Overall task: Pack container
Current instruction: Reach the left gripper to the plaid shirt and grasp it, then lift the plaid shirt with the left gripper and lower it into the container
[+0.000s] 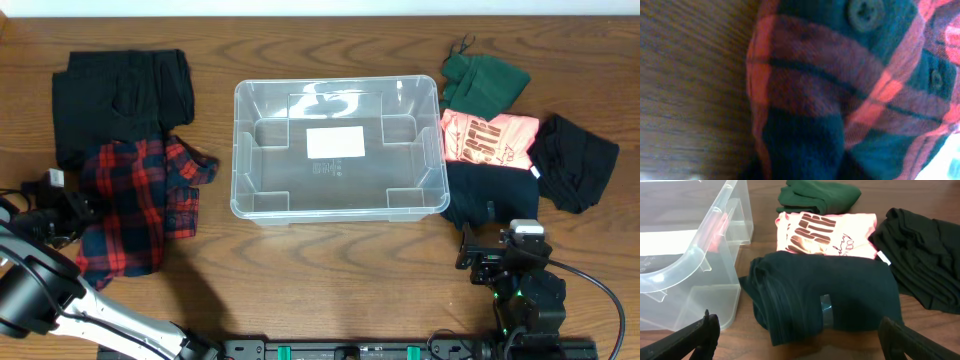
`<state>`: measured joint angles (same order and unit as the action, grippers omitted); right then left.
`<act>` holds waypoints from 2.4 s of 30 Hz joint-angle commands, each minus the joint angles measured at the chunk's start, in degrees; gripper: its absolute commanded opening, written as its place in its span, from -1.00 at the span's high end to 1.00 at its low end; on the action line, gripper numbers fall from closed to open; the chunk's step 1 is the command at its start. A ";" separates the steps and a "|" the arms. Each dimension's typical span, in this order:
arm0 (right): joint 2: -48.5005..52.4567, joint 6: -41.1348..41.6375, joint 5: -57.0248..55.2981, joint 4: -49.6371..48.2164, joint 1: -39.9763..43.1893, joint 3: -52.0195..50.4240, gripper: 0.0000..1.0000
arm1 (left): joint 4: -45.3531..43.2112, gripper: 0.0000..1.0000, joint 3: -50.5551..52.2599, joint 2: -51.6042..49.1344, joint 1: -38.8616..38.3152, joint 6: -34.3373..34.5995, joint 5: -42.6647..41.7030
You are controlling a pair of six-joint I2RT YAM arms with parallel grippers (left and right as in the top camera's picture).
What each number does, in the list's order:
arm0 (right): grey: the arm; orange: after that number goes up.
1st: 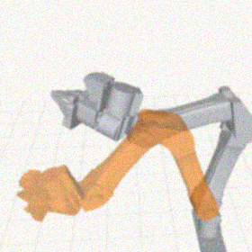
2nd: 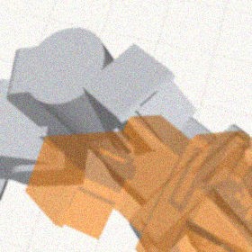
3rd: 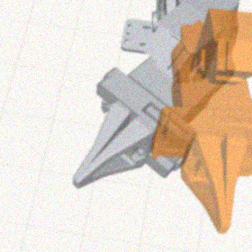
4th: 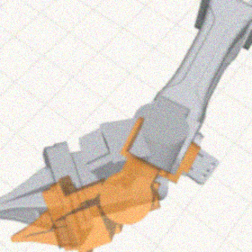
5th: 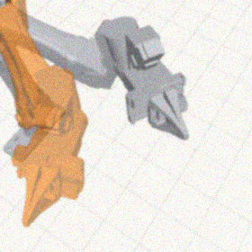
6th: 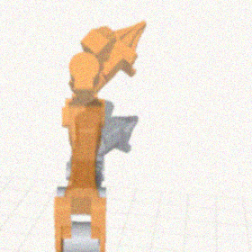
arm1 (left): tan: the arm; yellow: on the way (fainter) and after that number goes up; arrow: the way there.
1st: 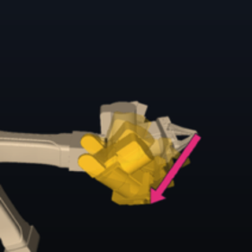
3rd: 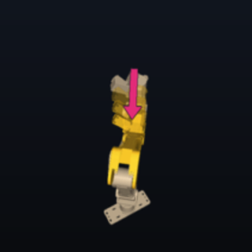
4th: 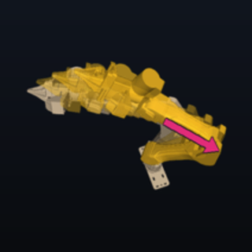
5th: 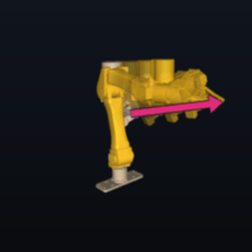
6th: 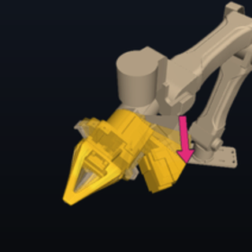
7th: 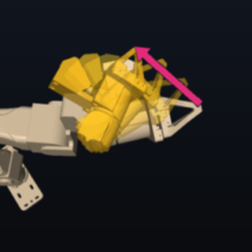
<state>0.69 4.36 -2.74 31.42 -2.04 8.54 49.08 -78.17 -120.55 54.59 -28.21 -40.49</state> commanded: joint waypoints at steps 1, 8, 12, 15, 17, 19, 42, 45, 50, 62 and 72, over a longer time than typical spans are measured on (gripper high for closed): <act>-0.31 0.74 0.00 -0.13 0.37 -0.17 -0.99 | 1.07 0.85 0.81 -1.20 -0.66 -0.22 -1.09; -0.31 0.74 0.00 -0.13 0.37 -0.17 -0.98 | 9.05 0.88 -2.78 1.53 -0.68 1.31 -8.33; -0.31 0.74 0.00 -0.13 0.37 -0.17 -0.99 | 17.22 0.88 -7.17 7.23 -0.79 1.27 -16.55; -0.31 0.74 0.00 -0.13 0.37 -0.17 -0.99 | 20.92 0.88 -9.70 14.23 -1.57 1.27 -25.46; -0.31 0.74 0.00 -0.13 0.37 -0.17 -0.98 | 21.33 0.89 -10.27 19.37 -2.62 1.29 -29.90; -0.31 0.74 0.00 -0.13 0.37 -0.17 -0.98 | 20.46 0.90 -10.36 24.98 -4.17 3.17 -33.07; -0.31 0.74 0.00 -0.13 0.37 -0.17 -0.99 | -19.41 0.88 -10.10 44.85 -63.60 63.04 5.60; -0.31 0.74 0.00 -0.13 0.37 -0.17 -0.98 | -22.91 0.88 -9.92 42.42 -69.77 66.88 10.78; -0.31 0.74 0.00 -0.13 0.37 -0.17 -0.98 | -28.96 0.88 -9.81 35.80 -76.50 72.74 14.47; -0.31 0.74 0.00 -0.13 0.37 -0.17 -0.98 | -34.64 0.88 -9.79 25.07 -83.32 79.56 12.92; -0.31 0.74 0.00 -0.13 0.37 -0.17 -0.99 | -34.47 0.88 -0.50 25.07 -83.27 79.52 15.45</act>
<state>0.69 4.36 -2.74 31.42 -2.04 8.54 15.00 -81.67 -96.75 -28.93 51.05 -27.44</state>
